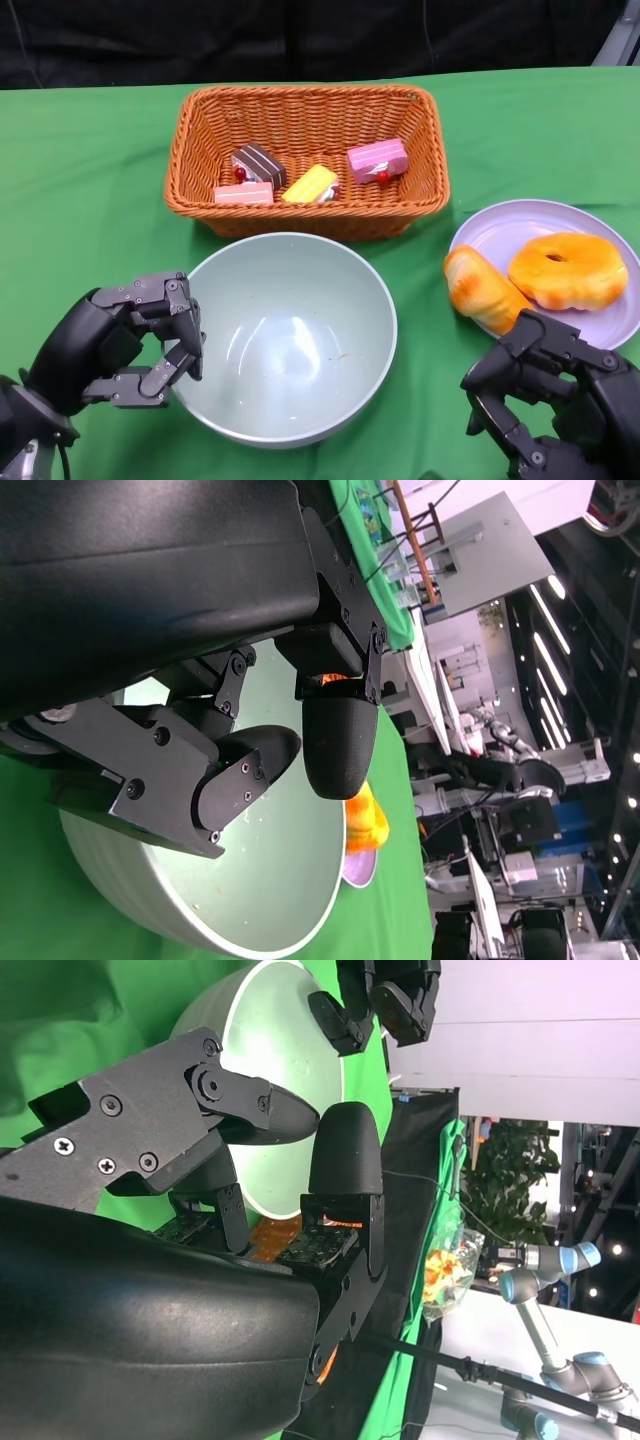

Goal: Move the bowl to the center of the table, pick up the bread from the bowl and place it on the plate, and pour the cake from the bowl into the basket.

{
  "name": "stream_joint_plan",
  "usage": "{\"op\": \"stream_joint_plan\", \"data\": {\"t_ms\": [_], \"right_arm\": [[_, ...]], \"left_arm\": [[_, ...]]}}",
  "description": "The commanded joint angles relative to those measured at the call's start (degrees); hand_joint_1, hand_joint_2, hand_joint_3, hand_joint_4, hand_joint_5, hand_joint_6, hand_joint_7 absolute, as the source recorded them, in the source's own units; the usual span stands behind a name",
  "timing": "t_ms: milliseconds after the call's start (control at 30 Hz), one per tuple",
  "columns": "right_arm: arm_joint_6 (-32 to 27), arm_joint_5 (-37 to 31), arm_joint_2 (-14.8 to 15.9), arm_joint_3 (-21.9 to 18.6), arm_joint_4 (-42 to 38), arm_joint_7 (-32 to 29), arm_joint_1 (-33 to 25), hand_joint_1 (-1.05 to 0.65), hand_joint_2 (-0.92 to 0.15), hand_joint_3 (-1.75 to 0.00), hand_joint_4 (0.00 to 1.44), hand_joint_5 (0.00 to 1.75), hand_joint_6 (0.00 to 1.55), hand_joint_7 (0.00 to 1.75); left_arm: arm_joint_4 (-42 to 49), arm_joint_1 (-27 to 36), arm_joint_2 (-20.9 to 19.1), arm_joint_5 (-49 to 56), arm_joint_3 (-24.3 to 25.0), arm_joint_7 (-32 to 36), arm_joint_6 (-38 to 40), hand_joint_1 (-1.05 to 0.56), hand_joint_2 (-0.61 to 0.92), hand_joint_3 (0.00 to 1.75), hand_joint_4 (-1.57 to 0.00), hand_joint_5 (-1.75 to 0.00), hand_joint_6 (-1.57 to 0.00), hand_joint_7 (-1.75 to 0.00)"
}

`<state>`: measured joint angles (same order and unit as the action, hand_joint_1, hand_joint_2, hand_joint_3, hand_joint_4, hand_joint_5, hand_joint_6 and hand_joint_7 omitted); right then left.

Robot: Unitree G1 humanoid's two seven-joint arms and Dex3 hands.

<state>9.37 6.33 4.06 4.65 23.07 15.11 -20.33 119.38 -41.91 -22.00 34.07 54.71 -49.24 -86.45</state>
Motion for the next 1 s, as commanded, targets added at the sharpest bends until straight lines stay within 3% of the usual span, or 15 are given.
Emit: {"op": "stream_joint_plan", "data": {"t_ms": [33,533,1000], "right_arm": [[-0.3,0.3,1.0,-0.1,1.6,-0.1,-0.8,-0.29,-0.64,-0.74,0.73,1.56,0.69,1.28],[-1.0,1.7,1.4,0.2,1.2,0.5,-1.0,-0.26,-0.66,-0.72,0.72,1.58,0.67,1.3],[-0.3,1.6,1.5,1.3,1.7,0.6,-3.0,-0.24,-0.65,-0.74,0.7,1.6,0.65,1.32]], "left_arm": [[0.6,0.8,-1.3,2.7,0.3,2.0,-4.2,-0.06,0.62,1.1,-0.74,-1.71,-0.7,-1.46],[0.6,1.2,-2.1,10.1,-1.6,10.5,-5.6,-0.07,0.62,1.08,-0.75,-1.68,-0.7,-1.45],[0.6,2.9,-2.6,14.2,-1.1,13.8,-6.1,-0.1,0.59,1.08,-0.75,-1.64,-0.72,-1.44]]}}
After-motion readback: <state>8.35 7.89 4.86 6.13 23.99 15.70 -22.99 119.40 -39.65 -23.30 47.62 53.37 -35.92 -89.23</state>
